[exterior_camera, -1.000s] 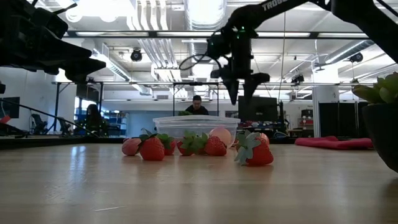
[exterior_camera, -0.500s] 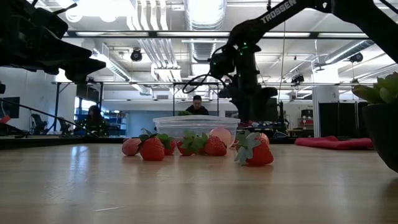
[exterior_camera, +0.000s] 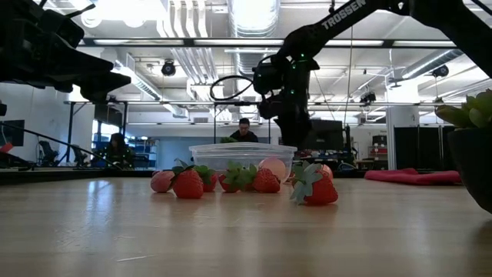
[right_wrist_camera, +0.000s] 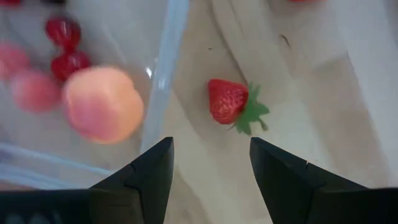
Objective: Pick and placing Produce into tupperware
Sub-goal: Put the red strawberry into the transparent container
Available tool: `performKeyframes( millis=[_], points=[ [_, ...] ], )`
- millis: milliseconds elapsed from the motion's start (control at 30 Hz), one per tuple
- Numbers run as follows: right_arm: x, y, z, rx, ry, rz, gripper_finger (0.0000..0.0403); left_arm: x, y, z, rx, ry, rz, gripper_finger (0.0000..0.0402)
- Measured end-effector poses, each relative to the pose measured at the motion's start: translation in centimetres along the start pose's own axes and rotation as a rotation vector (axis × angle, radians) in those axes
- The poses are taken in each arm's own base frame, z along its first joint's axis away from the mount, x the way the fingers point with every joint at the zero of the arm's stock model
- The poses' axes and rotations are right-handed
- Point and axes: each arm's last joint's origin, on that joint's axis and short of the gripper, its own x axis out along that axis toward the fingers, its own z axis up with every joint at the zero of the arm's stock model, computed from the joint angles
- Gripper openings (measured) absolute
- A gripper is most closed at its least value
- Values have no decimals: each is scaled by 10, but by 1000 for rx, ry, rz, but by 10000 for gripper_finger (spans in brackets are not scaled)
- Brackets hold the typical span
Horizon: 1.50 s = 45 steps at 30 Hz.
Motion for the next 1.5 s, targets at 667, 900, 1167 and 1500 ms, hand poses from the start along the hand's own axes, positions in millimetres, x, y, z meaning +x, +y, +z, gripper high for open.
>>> performKeyframes(
  millis=[667,900,1167,1500],
  points=[
    [31,0,-2,-260,67,-48,203,0,0,0,0,0,0,255],
    [32,0,5,-321,-2,-63,203,0,0,0,0,0,0,255],
    [44,-2,6,-373,25,-57,203,0,0,0,0,0,0,255],
    [51,-2,6,-311,38,-54,203,0,0,0,0,0,0,255]
  ],
)
